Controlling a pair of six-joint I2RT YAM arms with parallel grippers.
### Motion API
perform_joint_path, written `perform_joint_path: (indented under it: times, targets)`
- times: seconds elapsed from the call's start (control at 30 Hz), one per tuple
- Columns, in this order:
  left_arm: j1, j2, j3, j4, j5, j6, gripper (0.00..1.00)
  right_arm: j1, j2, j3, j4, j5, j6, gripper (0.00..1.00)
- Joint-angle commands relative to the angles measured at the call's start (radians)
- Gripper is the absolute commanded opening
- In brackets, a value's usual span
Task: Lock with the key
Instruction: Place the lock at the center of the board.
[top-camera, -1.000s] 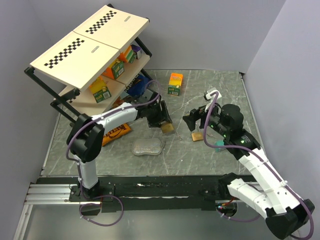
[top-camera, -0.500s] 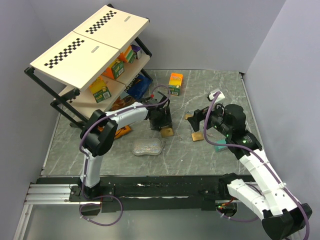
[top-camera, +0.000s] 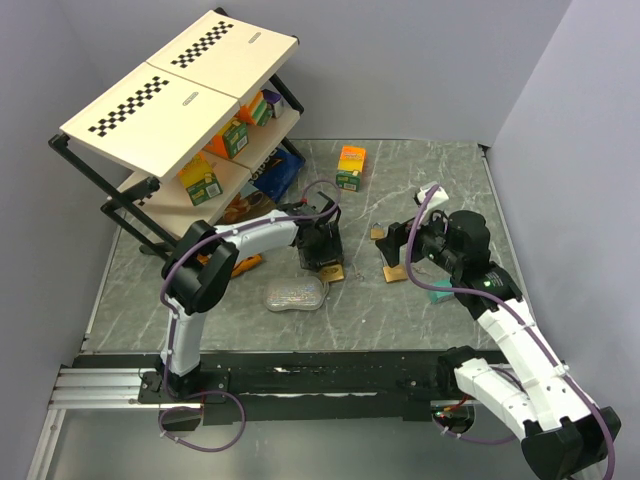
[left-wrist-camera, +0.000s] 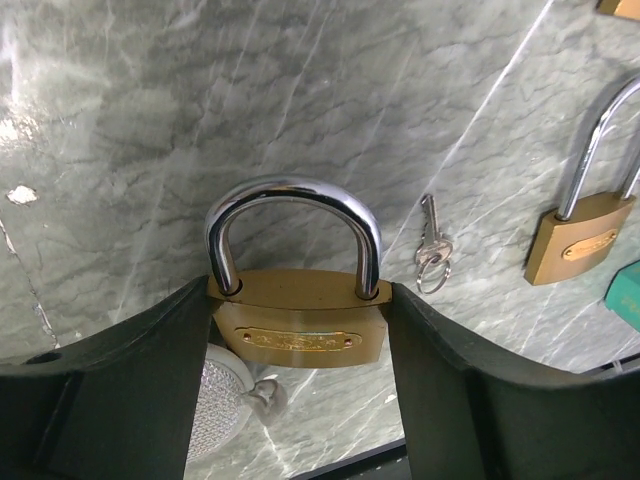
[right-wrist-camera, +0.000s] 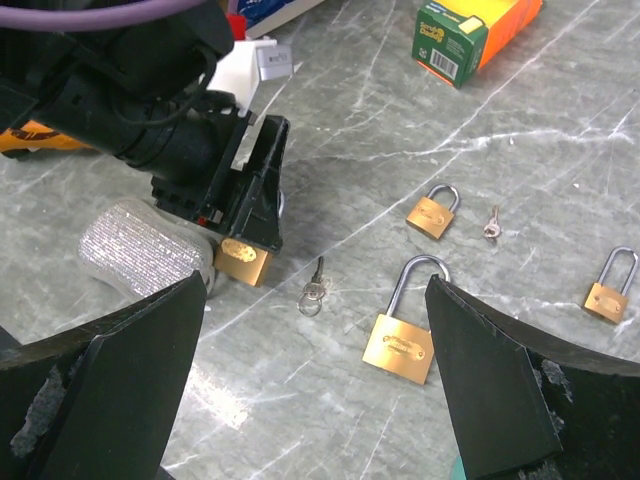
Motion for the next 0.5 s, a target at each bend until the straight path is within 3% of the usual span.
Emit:
perform_joint_path:
  times: [0.0,0.1,0.33,0.47]
  targets:
    - [-0.011,-0.006,0.001,0.003,-0.023,-0.016,0.08,-0.008,-0.02,-0.009,0.019,-0.014,0.009,0.99]
    - [-0.014,0.006,0.0,0.002,-0.035,-0.016,0.13,-0.01,-0.023,-0.013,0.016,-0.015,0.014,0.99]
    - [-0.016,0.028,0.004,0.008,-0.041,-0.016,0.39,-0.01,-0.036,-0.022,0.011,-0.006,0.017,0.99]
    - [-0.016,0.043,0.01,0.006,-0.043,-0.01,0.47,-0.011,-0.034,-0.021,0.007,-0.006,0.017,0.99]
